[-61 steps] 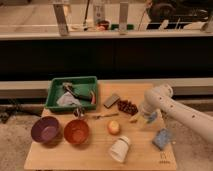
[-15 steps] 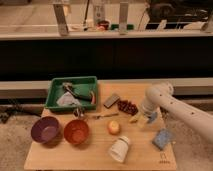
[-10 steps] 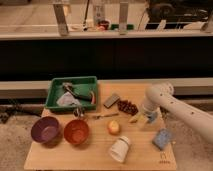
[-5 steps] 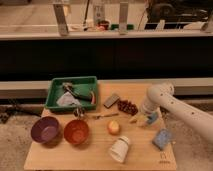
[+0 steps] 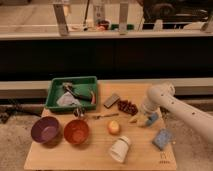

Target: Place banana in red bowl

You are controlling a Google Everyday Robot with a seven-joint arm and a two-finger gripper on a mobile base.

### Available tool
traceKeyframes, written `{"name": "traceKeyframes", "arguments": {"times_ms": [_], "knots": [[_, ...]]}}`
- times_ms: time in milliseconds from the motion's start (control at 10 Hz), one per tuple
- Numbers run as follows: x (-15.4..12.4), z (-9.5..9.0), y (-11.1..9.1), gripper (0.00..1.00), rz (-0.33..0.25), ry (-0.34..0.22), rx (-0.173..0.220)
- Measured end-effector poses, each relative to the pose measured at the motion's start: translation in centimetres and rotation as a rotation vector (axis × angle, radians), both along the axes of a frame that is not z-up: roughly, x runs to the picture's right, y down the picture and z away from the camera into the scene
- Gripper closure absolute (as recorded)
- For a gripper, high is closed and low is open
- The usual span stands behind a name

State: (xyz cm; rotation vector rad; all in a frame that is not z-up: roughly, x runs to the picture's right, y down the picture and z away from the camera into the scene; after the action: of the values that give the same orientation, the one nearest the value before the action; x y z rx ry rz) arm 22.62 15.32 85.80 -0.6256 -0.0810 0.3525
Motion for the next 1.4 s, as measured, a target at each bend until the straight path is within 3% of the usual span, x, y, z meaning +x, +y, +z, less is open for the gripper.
{"name": "traceKeyframes", "arguments": {"times_ms": [200,600,900,1100,1400], "knots": [[0.1,-0.4,-0.5,0.57,0.0,-0.004,0.004],[-0.5,2.4,1.4,0.21,-0.037,-0.036,0.006],[-0.4,2.8,1.8,0.2,-0.053,-0.046,0.01],[-0.4,3.3,2.1,0.31,-0.052,-0.049,0.005],[-0.3,3.5,2.2,0.63,-0.033,-0.057,-0.001]]}}
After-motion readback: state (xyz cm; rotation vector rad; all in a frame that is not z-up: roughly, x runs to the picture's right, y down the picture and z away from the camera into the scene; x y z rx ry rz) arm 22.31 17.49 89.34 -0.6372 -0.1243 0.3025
